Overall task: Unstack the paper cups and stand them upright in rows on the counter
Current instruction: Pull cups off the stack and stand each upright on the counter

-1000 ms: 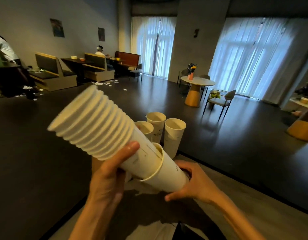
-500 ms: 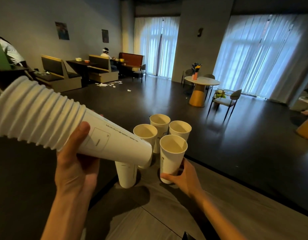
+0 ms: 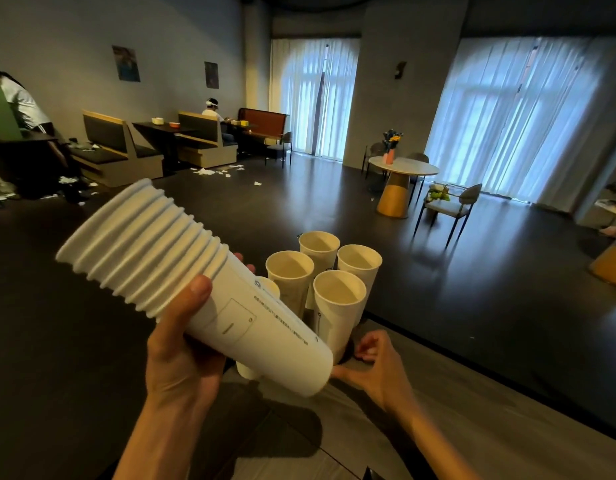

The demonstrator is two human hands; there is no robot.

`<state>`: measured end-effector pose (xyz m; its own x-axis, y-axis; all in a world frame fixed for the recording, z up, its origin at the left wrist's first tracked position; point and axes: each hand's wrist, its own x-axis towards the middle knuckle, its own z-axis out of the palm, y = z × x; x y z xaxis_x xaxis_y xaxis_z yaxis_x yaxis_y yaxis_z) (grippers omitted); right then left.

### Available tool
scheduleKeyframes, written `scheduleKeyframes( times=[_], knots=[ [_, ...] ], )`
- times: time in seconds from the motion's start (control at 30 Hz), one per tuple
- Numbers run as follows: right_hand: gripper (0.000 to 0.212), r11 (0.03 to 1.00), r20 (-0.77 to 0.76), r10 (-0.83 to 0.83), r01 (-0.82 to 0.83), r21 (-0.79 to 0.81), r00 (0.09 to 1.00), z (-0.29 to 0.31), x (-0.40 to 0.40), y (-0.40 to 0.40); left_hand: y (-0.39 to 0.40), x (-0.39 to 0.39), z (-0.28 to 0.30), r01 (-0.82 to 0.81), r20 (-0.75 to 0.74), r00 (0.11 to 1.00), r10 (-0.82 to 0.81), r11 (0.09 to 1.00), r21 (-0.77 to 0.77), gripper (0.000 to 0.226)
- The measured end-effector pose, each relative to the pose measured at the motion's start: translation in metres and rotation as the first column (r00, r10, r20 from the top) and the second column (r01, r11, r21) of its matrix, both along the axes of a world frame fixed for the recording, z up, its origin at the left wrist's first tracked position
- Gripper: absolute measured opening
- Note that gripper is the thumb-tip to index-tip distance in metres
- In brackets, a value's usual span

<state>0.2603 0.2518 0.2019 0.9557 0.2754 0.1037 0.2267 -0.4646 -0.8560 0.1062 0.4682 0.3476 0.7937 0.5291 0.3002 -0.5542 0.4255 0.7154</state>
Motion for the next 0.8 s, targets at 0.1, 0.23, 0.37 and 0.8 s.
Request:
scheduleKeyframes(
  times=[0.1, 0.23, 0.37, 0.8],
  knots=[
    [0.043, 0.999, -0.038, -0.037, 0.039, 0.031, 0.999, 0.019, -0.02, -0.017, -0.007, -0.004, -0.001, 0.104, -0.036, 0.994, -0.105, 0.995, -0.007, 0.075],
    [0.071, 0.914, -0.373, 0.372, -0.267, 0.305, 0.85, 0.076, -0.054, -0.019, -0.027, -0.008, -0.003, 0.229, -0.139, 0.962, -0.237, 0.971, -0.068, 0.081],
    [0.053, 0.814, -0.44, 0.577, -0.527, 0.243, 0.688, 0.126, -0.091, -0.006, -0.043, -0.015, -0.003, 0.304, -0.191, 0.934, -0.301, 0.952, -0.01, 0.08],
    [0.069, 0.885, -0.086, 0.46, -0.464, -0.041, 0.884, 0.106, -0.107, 0.026, -0.024, -0.044, -0.005, 0.042, -0.207, 0.978, 0.007, 0.971, 0.236, 0.097]
  ],
)
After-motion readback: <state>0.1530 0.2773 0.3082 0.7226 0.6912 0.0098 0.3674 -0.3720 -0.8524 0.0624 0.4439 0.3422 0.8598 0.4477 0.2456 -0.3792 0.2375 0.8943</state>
